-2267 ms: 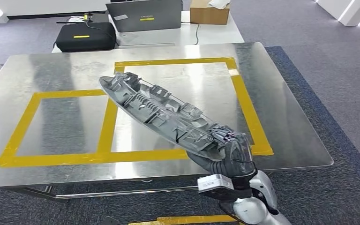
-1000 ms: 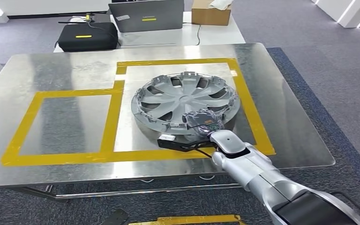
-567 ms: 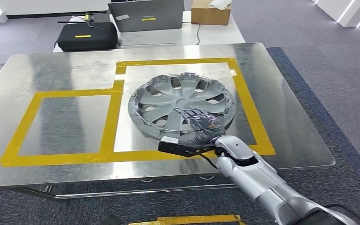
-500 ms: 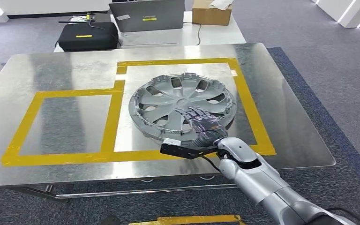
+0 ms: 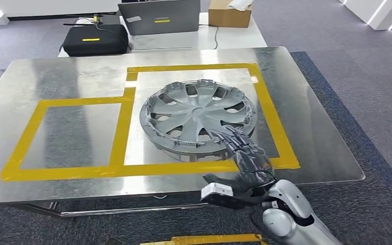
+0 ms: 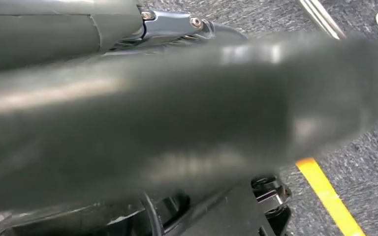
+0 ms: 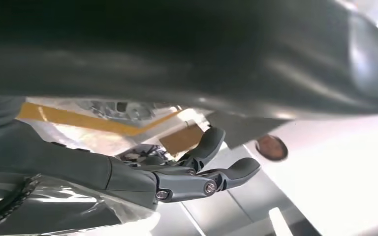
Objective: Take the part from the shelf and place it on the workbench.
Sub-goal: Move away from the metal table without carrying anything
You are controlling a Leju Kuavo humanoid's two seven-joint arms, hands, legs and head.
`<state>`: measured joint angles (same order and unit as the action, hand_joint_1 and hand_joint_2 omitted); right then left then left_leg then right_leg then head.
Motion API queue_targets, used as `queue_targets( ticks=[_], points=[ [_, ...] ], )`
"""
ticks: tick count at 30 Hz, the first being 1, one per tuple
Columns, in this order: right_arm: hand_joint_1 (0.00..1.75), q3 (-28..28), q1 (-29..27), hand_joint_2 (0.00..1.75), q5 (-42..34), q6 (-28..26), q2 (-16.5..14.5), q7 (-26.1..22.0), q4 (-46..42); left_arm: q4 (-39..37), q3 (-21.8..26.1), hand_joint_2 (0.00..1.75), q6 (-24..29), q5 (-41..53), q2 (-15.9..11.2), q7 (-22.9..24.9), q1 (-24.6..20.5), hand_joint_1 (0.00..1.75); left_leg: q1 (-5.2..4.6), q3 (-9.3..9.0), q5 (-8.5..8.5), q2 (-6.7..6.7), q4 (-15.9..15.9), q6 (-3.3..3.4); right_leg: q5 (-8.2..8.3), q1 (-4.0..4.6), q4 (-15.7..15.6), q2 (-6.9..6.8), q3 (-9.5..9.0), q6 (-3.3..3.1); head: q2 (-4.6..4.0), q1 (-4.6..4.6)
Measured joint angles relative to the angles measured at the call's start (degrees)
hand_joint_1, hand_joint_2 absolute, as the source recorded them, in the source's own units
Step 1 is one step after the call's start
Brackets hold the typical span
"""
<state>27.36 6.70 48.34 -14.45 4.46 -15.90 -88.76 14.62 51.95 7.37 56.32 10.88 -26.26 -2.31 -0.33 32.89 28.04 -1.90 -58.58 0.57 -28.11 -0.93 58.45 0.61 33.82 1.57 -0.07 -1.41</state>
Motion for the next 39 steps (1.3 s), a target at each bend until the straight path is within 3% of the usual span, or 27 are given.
queue_targets(
  ticks=[6,10,12,14,15,16,17,18,20,22,25,26,28,30,31,32,33,36,37,39],
  points=[
    [0.00,-5.69,-11.59,0.00,-12.10,-6.36,-0.49,-10.31,-6.40,0.00,1.71,0.00,0.92,-0.19,0.66,-1.26,0.53,0.00,-0.26,0.04,0.38,-0.04,-0.39,0.61,-0.16,-0.25,-0.03,-0.10,-0.24,0.45,-0.01,-0.01],
    [0.00,-13.47,-17.26,0.00,-26.48,-1.61,-2.47,-16.04,-6.33,0.00,2.63,0.00,1.82,0.40,1.46,-1.64,0.81,0.00,-0.23,-0.48,0.12,-0.01,0.30,1.53,-0.49,-0.39,-0.14,-0.12,-0.54,1.24,-0.02,0.02],
    [0.00,-19.08,-18.92,0.00,-30.91,2.39,-4.20,-19.03,-4.96,0.00,3.15,0.00,2.20,0.63,2.03,-1.69,1.02,0.00,0.10,-1.08,-0.35,0.08,1.20,2.05,-2.72,-0.32,2.89,-0.16,0.79,1.47,-0.02,0.16],
    [0.00,-23.92,-20.02,0.00,-31.77,5.28,-5.77,-21.03,-3.42,0.00,3.64,0.00,2.33,0.82,2.50,-1.74,1.19,0.00,0.12,-1.18,-0.38,0.18,1.34,2.24,-6.32,-0.34,9.74,-0.17,3.96,1.62,-0.02,0.21],
    [0.00,-25.73,-20.53,0.00,-31.67,6.03,-6.45,-21.33,-2.86,0.00,3.83,0.00,2.33,0.87,2.65,-1.74,1.23,0.00,0.11,-1.18,-0.34,0.20,1.34,2.27,-7.44,-0.36,12.87,-0.18,5.43,1.76,-0.02,0.20],
    [0.00,-27.22,-20.93,0.00,-31.50,6.50,-7.05,-21.41,-2.45,0.00,3.97,0.00,2.33,0.96,2.77,-1.74,1.28,0.00,0.11,-1.19,-0.32,0.21,1.31,2.26,-7.53,-0.41,14.42,-0.19,6.18,1.90,-0.01,0.18],
    [0.00,-28.54,-21.18,0.00,-31.30,6.83,-7.64,-21.35,-2.10,0.00,4.12,0.00,2.33,1.02,2.87,-1.74,1.32,0.00,0.16,-1.22,-0.31,0.20,1.24,2.19,-6.53,-0.48,13.88,-0.22,5.87,2.03,0.00,0.19],
    [0.00,-29.60,-21.26,0.00,-31.13,7.10,-8.15,-21.17,-1.81,0.00,4.24,0.00,2.33,1.10,2.94,-1.74,1.35,0.00,0.23,-1.25,-0.26,0.18,1.13,2.05,-4.84,-0.59,11.42,-0.24,4.59,2.16,0.00,0.18],
    [0.00,-31.65,-21.18,0.00,-31.61,8.22,-9.28,-20.44,-1.16,0.00,4.58,0.00,2.38,1.23,3.11,-1.74,1.36,0.00,0.30,-1.12,0.05,0.08,0.60,1.45,-1.93,-0.76,4.07,-0.13,0.48,2.34,-0.01,0.21],
    [0.00,-34.13,-20.94,0.00,-32.59,9.51,-10.58,-20.18,0.42,0.00,4.91,0.00,2.61,1.49,3.31,-1.74,1.37,0.00,0.18,-0.94,0.35,-0.05,0.07,0.74,-1.25,-0.74,0.41,0.17,-1.80,1.91,-0.01,0.19],
    [0.00,-41.71,-19.22,0.00,-33.04,11.60,-12.46,-21.93,7.90,0.00,5.62,0.00,3.30,2.25,3.72,-1.73,1.49,0.00,0.20,-0.83,0.55,-0.04,-0.35,-0.09,-1.18,-0.67,0.16,0.15,-1.78,0.53,-0.01,0.12],
    [0.00,-45.49,-18.17,0.00,-33.12,12.40,-12.83,-22.62,11.70,0.01,5.92,0.00,3.48,2.49,3.84,-1.73,1.56,0.00,0.24,-0.55,1.44,0.23,-1.11,-0.38,-0.97,-0.72,0.09,-0.02,-1.66,0.16,-0.01,-0.04],
    [0.00,-53.70,-15.94,0.00,-33.46,13.78,-13.11,-23.49,19.90,0.06,6.51,0.00,3.72,2.95,4.09,-1.74,1.63,0.00,0.38,0.95,5.26,0.92,-5.56,-0.90,-0.61,-0.78,0.02,-0.57,-1.24,-0.44,-0.01,-0.33],
    [0.00,-61.79,-13.94,0.00,-33.67,14.53,-12.69,-23.75,28.68,0.14,7.03,0.00,3.80,3.46,4.27,-1.75,1.66,0.00,0.53,2.99,9.32,1.17,-12.36,-1.19,-0.26,-0.63,0.04,-1.24,-0.68,-0.81,-0.01,-0.43],
    [0.00,-65.35,-13.01,0.00,-33.38,14.37,-12.36,-23.80,33.05,0.18,7.28,0.00,3.80,3.70,4.32,-1.75,1.68,0.00,0.57,3.28,10.08,1.19,-14.38,-1.21,-0.05,-0.54,0.05,-1.49,-0.38,-0.89,0.00,-0.44],
    [0.00,-68.60,-12.23,0.00,-32.71,13.67,-12.01,-23.79,37.30,0.19,7.51,0.00,3.80,3.99,4.38,-1.76,1.70,0.00,0.58,2.65,9.70,1.19,-14.44,-1.12,0.20,-0.44,0.07,-1.62,-0.07,-0.90,-0.01,-0.44],
    [0.00,-71.12,-11.63,0.00,-31.80,12.70,-11.71,-23.73,40.90,0.21,7.69,0.00,3.81,4.25,4.43,-1.76,1.70,0.00,0.55,1.05,8.40,1.16,-12.36,-0.88,0.47,-0.35,0.08,-1.52,0.23,-0.85,-0.01,-0.45],
    [0.00,-76.35,-9.50,0.00,-28.80,9.36,-11.05,-22.05,50.35,0.32,8.15,0.00,4.50,5.08,4.74,-1.73,1.61,0.00,0.23,-5.69,4.71,-0.10,-1.22,0.59,1.61,-0.22,0.07,-0.55,1.18,-0.42,-0.02,-0.41],
    [0.00,-77.71,-8.65,0.00,-27.95,8.16,-10.92,-20.66,53.37,0.36,8.31,0.00,5.03,5.33,4.93,-1.67,1.57,0.00,0.06,-6.78,4.34,-0.52,0.98,0.87,2.08,-0.30,0.03,-0.18,1.46,-0.12,-0.01,-0.41],
    [0.00,-80.17,-7.42,0.00,-26.47,5.81,-10.72,-17.24,58.79,0.39,8.67,0.00,6.13,5.80,5.48,-1.38,1.47,0.00,-0.25,-6.92,3.86,-0.38,2.12,0.96,3.17,-0.55,-0.33,0.60,1.82,0.74,0.00,-0.43]
  ],
)
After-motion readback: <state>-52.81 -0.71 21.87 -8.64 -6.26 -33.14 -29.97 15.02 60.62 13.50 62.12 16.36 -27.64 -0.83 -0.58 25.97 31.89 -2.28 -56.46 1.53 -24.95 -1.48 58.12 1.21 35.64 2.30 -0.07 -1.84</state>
